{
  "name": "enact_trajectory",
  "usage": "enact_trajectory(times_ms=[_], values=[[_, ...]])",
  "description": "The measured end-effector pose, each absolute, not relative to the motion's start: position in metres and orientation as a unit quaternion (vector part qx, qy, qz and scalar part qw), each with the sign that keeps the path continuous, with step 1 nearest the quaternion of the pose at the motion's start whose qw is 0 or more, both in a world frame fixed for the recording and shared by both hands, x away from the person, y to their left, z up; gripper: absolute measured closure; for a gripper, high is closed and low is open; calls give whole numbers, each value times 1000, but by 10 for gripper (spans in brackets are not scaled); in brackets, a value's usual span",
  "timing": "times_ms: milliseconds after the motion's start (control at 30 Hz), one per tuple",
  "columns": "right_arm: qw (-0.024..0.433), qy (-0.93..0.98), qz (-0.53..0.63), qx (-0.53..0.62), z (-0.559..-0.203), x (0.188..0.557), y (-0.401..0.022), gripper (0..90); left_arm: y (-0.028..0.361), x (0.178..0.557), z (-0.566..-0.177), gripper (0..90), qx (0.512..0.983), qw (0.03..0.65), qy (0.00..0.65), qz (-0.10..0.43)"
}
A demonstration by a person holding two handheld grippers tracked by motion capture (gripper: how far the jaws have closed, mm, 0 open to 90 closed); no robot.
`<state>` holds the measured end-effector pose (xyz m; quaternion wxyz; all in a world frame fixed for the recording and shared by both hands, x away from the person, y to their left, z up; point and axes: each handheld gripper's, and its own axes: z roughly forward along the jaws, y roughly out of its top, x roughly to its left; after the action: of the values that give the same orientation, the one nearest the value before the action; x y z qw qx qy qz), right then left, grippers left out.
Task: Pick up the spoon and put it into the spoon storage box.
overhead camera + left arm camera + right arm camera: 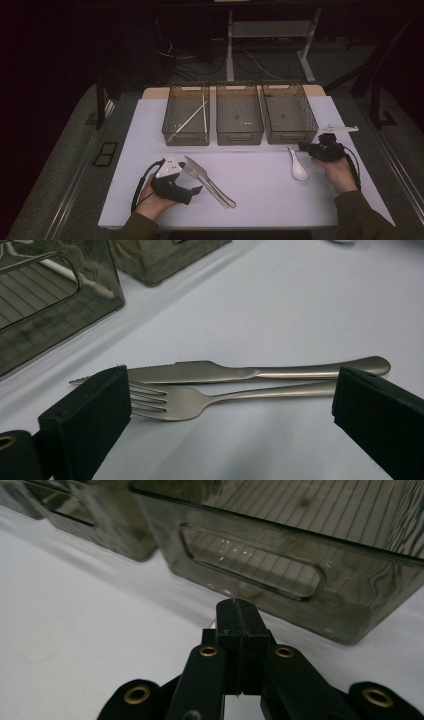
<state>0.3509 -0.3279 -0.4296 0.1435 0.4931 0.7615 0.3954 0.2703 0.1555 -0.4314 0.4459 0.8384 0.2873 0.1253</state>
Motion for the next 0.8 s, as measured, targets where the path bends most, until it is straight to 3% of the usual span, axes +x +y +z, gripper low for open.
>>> enact_trajectory(times_ms=[367, 800], values=[[131, 781, 359, 494, -450, 369, -319, 895, 155, 270, -431, 17, 838, 451, 281, 125], [116, 799, 361, 467, -450, 366, -307, 896, 156, 270, -432, 17, 839, 449, 281, 123]])
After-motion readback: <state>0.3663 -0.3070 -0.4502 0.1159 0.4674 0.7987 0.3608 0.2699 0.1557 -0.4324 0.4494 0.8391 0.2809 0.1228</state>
